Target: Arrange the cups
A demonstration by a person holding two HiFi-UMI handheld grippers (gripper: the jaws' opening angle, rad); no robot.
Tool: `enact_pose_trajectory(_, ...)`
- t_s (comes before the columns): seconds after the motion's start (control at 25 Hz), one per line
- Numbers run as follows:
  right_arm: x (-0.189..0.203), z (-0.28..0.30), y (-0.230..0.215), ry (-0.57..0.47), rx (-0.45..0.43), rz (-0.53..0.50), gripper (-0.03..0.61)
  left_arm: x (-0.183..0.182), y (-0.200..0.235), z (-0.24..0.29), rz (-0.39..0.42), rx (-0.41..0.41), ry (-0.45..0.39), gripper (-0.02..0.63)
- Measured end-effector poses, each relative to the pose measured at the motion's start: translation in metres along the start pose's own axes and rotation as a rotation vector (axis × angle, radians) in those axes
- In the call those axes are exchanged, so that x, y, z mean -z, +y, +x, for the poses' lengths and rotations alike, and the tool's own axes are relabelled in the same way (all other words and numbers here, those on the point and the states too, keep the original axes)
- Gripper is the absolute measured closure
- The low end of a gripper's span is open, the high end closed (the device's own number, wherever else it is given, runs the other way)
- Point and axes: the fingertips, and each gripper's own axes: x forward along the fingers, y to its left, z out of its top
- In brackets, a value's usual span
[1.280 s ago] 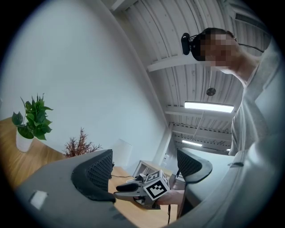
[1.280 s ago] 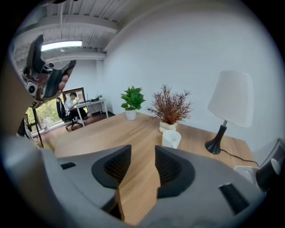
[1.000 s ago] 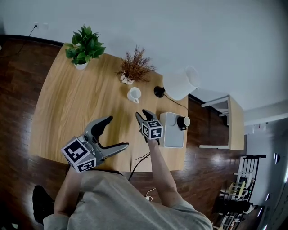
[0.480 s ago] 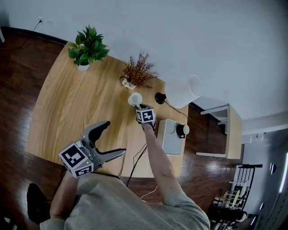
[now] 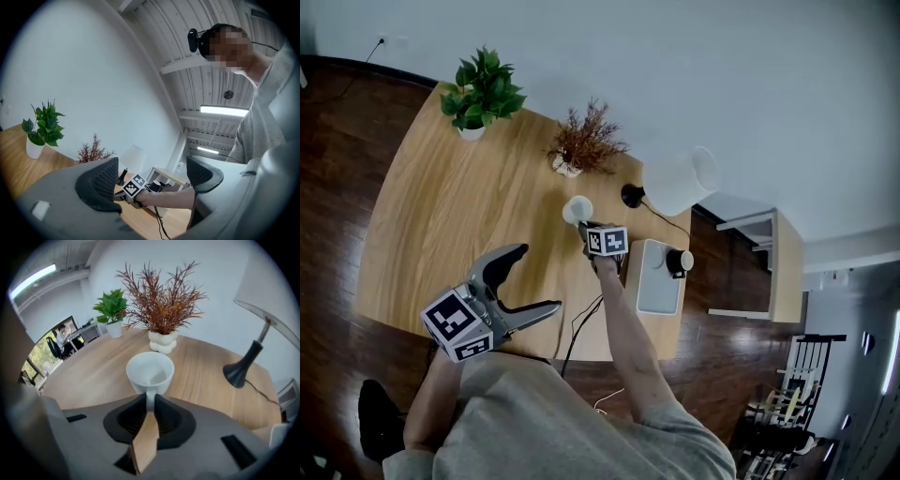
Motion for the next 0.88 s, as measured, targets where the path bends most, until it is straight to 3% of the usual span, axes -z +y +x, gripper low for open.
enact_pose_trajectory(0.2,0.029,-0.044,0.023,-0.15,-0.073,0.174,0.512,0.008,-0.011,0.006,-0.003,0.065,0.016,0.169)
enact_pose_trajectory(0.4,0.049,-0.114,0.012,-0.293,-0.066,0.231,0.512,0.021,-0.03,0.027,-0.006,0.134,0.053,0.169)
enact_pose_trajectory(0.6,0.083,-0.183,-0.075,-0.322,0.13,0.27,0.512,0.032,-0.055,0.045,0.006,0.201,0.086,0.169)
enact_pose_trajectory(0.76,0.123,-0.206,-0.159,-0.207,0.3,0.329,0.511,0.038,-0.069,0.051,0.02,0.217,0.107,0.169)
enact_pose_trajectory(0.88,0.141,-0.201,-0.193,-0.135,0.336,0.365,0.511,0.041,-0.074,0.053,0.03,0.211,0.116,0.169)
